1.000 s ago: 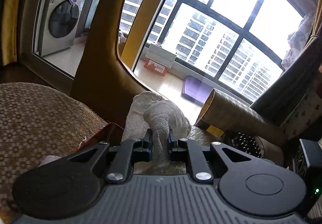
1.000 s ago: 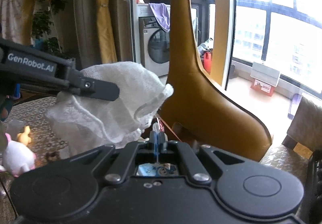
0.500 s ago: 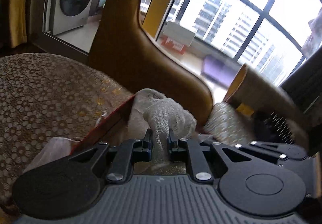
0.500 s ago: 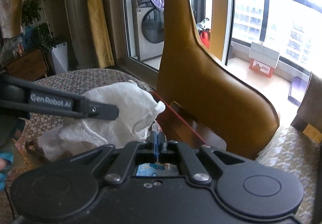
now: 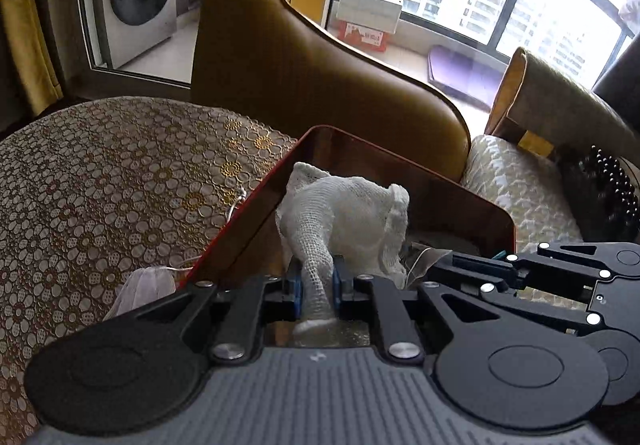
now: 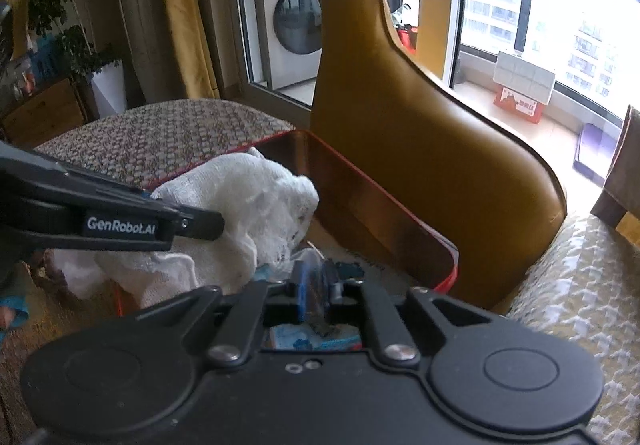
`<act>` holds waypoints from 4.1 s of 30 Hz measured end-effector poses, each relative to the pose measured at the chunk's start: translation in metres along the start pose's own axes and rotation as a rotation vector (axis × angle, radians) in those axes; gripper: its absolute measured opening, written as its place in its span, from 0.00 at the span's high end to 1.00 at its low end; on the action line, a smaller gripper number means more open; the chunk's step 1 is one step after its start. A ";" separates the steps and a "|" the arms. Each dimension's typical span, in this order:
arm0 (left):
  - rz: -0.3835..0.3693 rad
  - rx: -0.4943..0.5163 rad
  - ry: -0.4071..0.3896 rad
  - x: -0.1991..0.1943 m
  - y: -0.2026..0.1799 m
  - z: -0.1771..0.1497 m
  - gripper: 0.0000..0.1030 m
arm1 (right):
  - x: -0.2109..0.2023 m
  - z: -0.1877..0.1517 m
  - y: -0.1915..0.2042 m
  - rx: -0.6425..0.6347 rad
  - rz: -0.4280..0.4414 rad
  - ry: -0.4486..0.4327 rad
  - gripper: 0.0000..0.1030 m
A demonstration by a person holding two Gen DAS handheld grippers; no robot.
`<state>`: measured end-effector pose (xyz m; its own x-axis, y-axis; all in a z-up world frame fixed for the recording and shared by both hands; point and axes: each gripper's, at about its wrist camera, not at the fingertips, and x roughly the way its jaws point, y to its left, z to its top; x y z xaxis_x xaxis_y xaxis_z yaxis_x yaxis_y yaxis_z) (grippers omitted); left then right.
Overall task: Organize soft objects
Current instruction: 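Lower both items into the red box and open both tools, then move the left tool to the clear plastic bag while the right tool grasps the cotton-swab pack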
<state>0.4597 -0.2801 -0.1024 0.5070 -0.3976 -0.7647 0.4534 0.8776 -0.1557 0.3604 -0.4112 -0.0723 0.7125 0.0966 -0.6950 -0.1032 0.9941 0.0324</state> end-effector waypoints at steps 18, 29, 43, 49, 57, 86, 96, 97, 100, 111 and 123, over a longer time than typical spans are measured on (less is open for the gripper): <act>-0.077 0.035 -0.021 -0.006 0.017 -0.005 0.28 | 0.004 -0.001 0.014 -0.042 0.006 0.060 0.64; -0.108 0.040 -0.084 -0.051 0.014 -0.013 0.28 | -0.038 0.002 0.030 -0.059 0.017 -0.020 0.35; -0.075 0.051 -0.191 -0.163 0.004 -0.047 0.28 | -0.129 -0.006 0.064 -0.060 0.072 -0.147 0.16; -0.049 0.055 -0.230 -0.207 0.005 -0.064 0.19 | -0.157 -0.011 0.085 -0.060 0.099 -0.182 0.08; -0.031 0.012 -0.254 -0.260 0.023 -0.098 0.15 | -0.182 -0.020 0.116 -0.038 0.159 -0.206 0.03; 0.328 -0.172 -0.412 -0.369 0.157 -0.232 0.00 | -0.168 -0.074 0.258 -0.110 0.333 -0.148 0.00; 0.378 -0.289 -0.364 -0.354 0.229 -0.242 0.00 | -0.127 -0.090 0.306 -0.144 0.356 -0.056 0.02; 0.392 -0.298 -0.357 -0.352 0.236 -0.241 0.00 | -0.122 -0.091 0.309 -0.148 0.361 -0.044 0.02; 0.418 -0.307 -0.330 -0.345 0.252 -0.237 0.00 | -0.110 -0.096 0.320 -0.164 0.353 -0.021 0.03; 0.431 -0.342 -0.204 -0.287 0.289 -0.196 0.00 | -0.069 -0.102 0.346 -0.215 0.352 0.061 0.08; 0.413 -0.287 0.003 -0.202 0.307 -0.185 0.01 | -0.042 -0.103 0.356 -0.239 0.339 0.103 0.10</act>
<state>0.3608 0.1187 -0.1117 0.5994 -0.0009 -0.8005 -0.0049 1.0000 -0.0048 0.2217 -0.0665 -0.1056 0.5390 0.3987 -0.7420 -0.4864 0.8665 0.1122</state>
